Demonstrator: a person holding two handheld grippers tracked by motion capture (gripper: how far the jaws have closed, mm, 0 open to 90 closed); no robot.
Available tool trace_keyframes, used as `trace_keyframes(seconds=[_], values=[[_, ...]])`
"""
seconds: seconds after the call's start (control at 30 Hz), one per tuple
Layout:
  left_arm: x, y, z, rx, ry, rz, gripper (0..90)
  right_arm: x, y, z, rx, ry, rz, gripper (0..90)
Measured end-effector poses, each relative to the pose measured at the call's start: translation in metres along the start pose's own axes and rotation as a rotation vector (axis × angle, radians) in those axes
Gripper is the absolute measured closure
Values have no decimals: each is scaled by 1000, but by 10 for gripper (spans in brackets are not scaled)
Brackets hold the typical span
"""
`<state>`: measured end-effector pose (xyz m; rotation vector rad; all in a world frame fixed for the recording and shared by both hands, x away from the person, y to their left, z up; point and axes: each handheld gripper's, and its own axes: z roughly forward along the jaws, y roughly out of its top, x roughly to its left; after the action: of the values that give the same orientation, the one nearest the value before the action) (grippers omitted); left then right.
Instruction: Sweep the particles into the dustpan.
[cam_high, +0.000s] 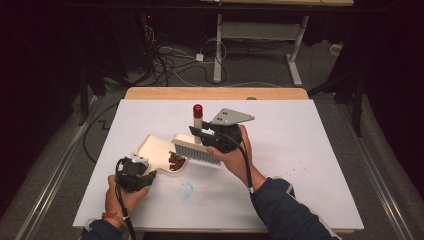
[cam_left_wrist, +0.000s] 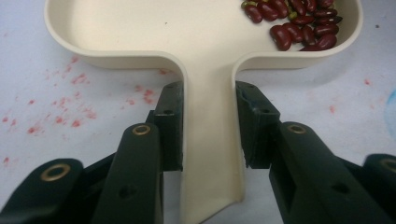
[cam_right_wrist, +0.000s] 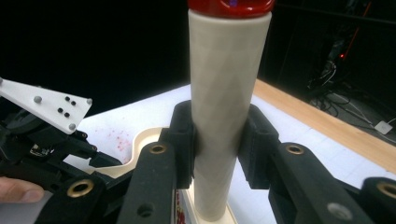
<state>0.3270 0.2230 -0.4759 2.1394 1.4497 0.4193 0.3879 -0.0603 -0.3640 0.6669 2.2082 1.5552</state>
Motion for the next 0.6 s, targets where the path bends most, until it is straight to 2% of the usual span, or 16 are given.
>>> trace_keyframes(seconds=[0.17, 0.3, 0.6], values=[[3, -1, 0, -3, 8, -23, 637, -8, 3, -16, -6, -8, 13, 698], [5, -2, -2, -7, 12, -32, 637, -16, 3, -36, 11, 13, 26, 698], [12, -4, -2, -10, 27, -61, 637, -39, -8, -113, 53, 39, 48, 697]])
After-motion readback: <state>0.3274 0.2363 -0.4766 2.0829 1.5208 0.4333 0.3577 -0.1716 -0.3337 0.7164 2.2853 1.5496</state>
